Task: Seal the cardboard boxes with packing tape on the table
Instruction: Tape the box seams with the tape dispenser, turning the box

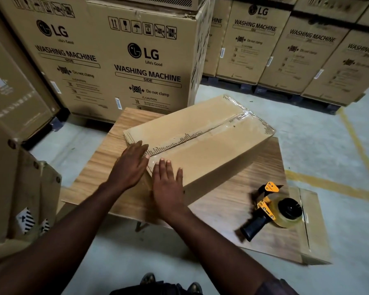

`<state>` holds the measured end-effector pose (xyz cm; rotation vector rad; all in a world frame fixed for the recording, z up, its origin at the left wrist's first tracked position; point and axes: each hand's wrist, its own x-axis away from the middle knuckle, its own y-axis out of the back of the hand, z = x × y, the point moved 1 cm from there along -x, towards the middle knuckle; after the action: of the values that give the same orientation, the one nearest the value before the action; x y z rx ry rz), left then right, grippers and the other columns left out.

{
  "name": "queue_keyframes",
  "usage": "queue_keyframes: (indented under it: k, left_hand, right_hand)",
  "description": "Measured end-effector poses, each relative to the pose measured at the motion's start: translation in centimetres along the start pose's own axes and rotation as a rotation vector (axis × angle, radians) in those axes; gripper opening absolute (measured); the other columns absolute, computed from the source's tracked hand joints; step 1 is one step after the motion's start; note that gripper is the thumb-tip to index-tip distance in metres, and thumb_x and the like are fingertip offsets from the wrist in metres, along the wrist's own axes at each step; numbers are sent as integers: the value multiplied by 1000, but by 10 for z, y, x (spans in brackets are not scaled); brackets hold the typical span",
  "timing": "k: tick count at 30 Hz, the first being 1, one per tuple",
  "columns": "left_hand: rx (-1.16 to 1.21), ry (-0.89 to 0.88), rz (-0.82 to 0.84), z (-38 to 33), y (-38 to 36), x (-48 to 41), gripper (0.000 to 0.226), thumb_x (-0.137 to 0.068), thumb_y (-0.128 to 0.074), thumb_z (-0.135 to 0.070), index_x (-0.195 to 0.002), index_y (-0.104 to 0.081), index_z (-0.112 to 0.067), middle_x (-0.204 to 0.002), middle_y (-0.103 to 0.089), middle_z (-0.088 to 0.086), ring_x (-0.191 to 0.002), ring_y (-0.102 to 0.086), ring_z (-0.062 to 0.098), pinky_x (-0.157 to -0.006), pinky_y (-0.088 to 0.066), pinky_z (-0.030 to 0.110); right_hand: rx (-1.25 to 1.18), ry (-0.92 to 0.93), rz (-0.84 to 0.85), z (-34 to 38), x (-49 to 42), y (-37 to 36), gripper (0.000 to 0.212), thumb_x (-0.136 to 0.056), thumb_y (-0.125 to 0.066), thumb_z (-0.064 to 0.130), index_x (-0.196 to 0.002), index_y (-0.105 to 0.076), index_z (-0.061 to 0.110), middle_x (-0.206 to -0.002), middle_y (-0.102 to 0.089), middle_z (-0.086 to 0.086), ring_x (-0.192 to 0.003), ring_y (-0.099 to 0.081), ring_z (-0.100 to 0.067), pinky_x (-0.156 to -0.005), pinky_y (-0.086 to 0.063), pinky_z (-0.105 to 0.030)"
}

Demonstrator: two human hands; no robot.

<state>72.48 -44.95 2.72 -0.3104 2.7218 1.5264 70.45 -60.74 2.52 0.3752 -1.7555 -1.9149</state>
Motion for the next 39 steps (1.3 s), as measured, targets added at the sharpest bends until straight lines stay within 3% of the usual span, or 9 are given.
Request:
queue_keyframes:
  k: [4, 10, 14, 19, 22, 26, 31, 35, 39]
  left_hand:
    - [-144, -44, 34, 12, -11, 9, 61, -100, -31, -53, -153, -38, -24, -162, -31, 0, -150, -26, 23, -113, -35, 48]
    - [-206, -30, 48, -31, -25, 27, 65, -95, -31, -58, -149, -42, -25, -158, -36, 1, -143, -33, 25, -105, -42, 54]
    - [-212, -62, 88, -74, -43, 47, 64, -91, -44, -52, -149, -43, -26, -158, -37, 2, -137, -39, 28, -102, -41, 55]
    - [-234, -73, 104, -113, -65, 76, 69, -90, -49, -52, -151, -39, -20, -161, -32, 9, -140, -36, 31, -104, -39, 55]
    - [-244, -69, 136, -124, -69, 85, 72, -94, -48, -53, -156, -29, -22, -164, -22, 9, -145, -26, 30, -110, -32, 54]
    - [-251, -116, 130, -128, -66, 94, 72, -94, -49, -54, -156, -28, -24, -161, -28, 6, -141, -30, 27, -108, -33, 50]
    - [-271, -197, 13, -113, -59, 78, 69, -90, -59, -53, -152, -36, -33, -125, -54, 2, -107, -51, 25, -86, -44, 43]
    - [-298, -336, 10, -103, -58, 76, 52, -89, -67, -44, -139, -53, -42, -129, -55, -3, -102, -53, 25, -82, -47, 41]
    - [-203, -359, -46, -98, -60, 73, 43, -89, -67, -33, -132, -63, -36, -125, -59, -3, -96, -53, 25, -80, -50, 41]
  right_hand:
    - [-15, 61, -77, -18, 1, -9, 65, -104, -40, 19, -160, -9, 7, -169, -5, -14, -156, -4, -32, -122, -3, -57]
    - [-21, 210, -318, -98, 16, -11, 61, -95, -49, 47, -148, -49, 16, -156, -45, -4, -143, -44, -24, -113, -35, -56]
    - [-202, 216, -479, -166, 39, -11, 50, -95, -56, 50, -136, -63, 22, -146, -57, 7, -139, -49, -15, -112, -33, -53]
    - [-507, 90, -584, -190, 67, -13, 33, -97, -51, 35, -117, -75, 24, -133, -66, 14, -135, -51, -4, -118, -23, -52]
    - [-624, 6, -634, -193, 75, -14, 32, -99, -49, 32, -106, -78, 22, -121, -72, 14, -128, -56, -1, -120, -24, -49]
    - [-802, -114, -724, -199, 82, -13, 34, -101, -49, 28, -91, -80, 18, -102, -77, 11, -112, -67, -2, -118, -32, -48]
    - [-939, -228, -726, -199, 78, -3, 44, -101, -48, 35, -75, -78, 18, -83, -77, 12, -98, -72, 0, -115, -36, -32]
    - [-909, -207, -744, -202, 76, -2, 42, -100, -47, 40, -74, -76, 24, -80, -77, 10, -89, -72, 1, -112, -37, -24]
    - [-999, -328, -916, -203, 79, -10, 43, -100, -49, 30, -71, -76, 15, -75, -76, 3, -84, -74, -11, -100, -49, -31]
